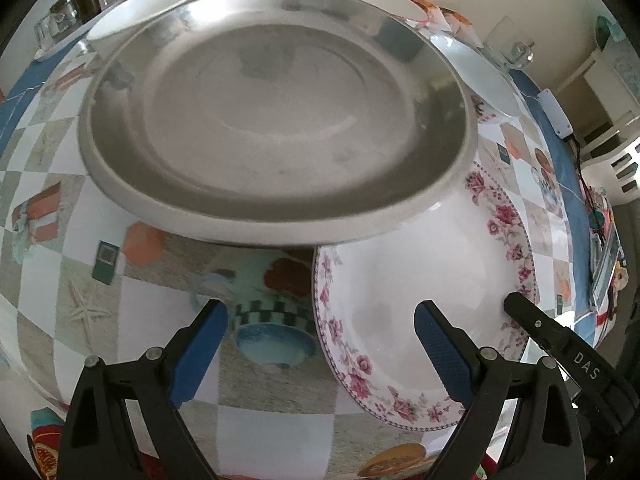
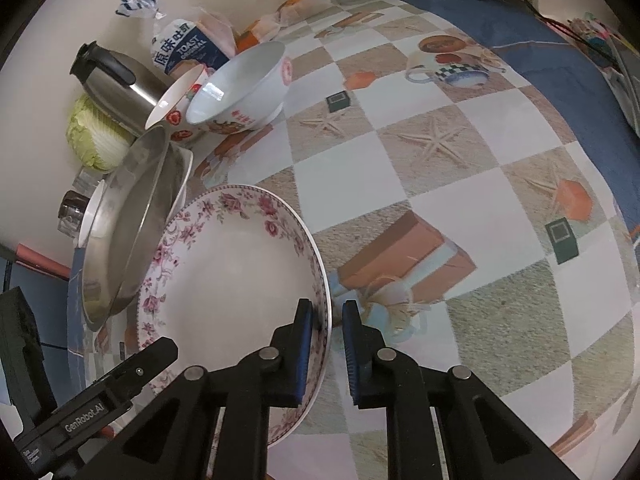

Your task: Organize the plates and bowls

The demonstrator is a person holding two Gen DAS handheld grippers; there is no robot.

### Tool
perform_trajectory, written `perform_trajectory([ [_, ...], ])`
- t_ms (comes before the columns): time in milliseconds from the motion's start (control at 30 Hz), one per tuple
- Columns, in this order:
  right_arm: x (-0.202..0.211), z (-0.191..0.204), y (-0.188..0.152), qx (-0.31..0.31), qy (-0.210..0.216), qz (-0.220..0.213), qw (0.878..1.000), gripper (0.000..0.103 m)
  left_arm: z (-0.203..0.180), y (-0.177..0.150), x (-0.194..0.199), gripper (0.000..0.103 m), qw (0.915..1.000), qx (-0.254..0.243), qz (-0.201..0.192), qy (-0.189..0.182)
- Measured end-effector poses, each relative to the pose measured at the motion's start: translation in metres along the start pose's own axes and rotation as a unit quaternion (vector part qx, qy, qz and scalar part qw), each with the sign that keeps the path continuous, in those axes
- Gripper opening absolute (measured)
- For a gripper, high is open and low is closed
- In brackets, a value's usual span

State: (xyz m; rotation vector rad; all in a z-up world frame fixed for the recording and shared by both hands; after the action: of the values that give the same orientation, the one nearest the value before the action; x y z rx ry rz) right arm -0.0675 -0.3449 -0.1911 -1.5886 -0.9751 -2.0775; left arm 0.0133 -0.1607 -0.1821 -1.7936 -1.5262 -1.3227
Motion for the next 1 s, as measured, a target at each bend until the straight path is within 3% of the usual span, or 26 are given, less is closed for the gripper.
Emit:
perform_trajectory([
  [100, 0.000, -0.006, 0.000, -0.009, 0.004, 0.003, 1.000, 0.016, -0.004, -0.001, -0.004, 0.088, 1.0000, -0.007, 0.003, -0.002],
  [267, 0.001, -0.018, 0.001, -0.027, 0.009, 0.006, 1.000, 0.016, -0.011, -0.003, -0.009, 0.087, 0.9999, -0.012, 0.003, -0.001],
  [333, 0.001, -0.021, 0.002, -0.034, 0.011, 0.007, 0.999, 0.016, -0.017, -0.002, -0.008, 0.081, 0.9999, -0.012, 0.000, -0.006],
  [400, 0.001, -0.024, 0.003, -0.039, 0.008, 0.005, 0.999, 0.016, -0.021, -0.001, -0.009, 0.066, 0.9998, -0.015, -0.004, -0.010],
  [767, 0.003, -0.050, 0.003, -0.078, 0.036, 0.011, 0.996, 0.017, -0.040, 0.008, -0.020, 0.053, 0.9961, 0.014, -0.019, -0.086],
  [1000, 0.001, -0.051, 0.003, -0.091, 0.057, 0.016, 0.994, 0.015, -0.039, 0.015, -0.020, 0.038, 0.9949, 0.018, -0.028, -0.095],
])
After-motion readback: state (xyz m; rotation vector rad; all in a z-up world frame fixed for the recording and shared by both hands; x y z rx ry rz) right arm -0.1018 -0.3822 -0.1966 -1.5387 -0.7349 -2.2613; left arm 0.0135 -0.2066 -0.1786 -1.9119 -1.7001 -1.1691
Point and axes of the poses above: each gripper's, at about its wrist camera, not at the fingertips, and x roughly against the way its jaws point, z to its left, y to its top, the point moved 10 cm from there along -x, roughly the way its jaws point, and after that the axes turned 15 degrees about -y, right-handed, at the moved point
